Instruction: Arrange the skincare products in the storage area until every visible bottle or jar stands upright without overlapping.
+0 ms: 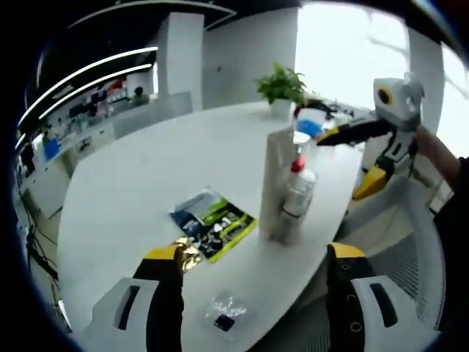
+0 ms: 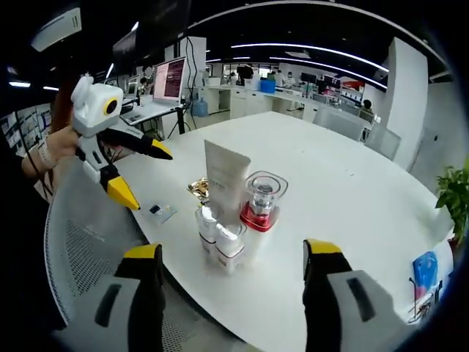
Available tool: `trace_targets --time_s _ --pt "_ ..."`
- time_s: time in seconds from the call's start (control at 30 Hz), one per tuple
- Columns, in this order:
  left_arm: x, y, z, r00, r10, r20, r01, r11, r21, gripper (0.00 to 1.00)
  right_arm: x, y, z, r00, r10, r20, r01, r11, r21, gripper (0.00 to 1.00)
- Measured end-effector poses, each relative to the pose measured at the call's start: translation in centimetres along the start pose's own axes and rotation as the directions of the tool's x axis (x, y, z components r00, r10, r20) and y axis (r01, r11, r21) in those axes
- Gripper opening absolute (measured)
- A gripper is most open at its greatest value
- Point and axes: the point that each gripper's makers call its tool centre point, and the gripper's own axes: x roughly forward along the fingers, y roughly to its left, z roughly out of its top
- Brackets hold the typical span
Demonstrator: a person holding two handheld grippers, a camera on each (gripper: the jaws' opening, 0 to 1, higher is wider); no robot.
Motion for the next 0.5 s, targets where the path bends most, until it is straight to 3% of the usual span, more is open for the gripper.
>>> trace_targets --time_s 0.5 --pt "-1.1 0.1 -0.9 0.999 0.042 -0.018 -0.042 0.999 0.008 0.94 -0.3 0.5 -0.1 1.000 0.011 -0.016 -0.012 0.999 -0.050 0.93"
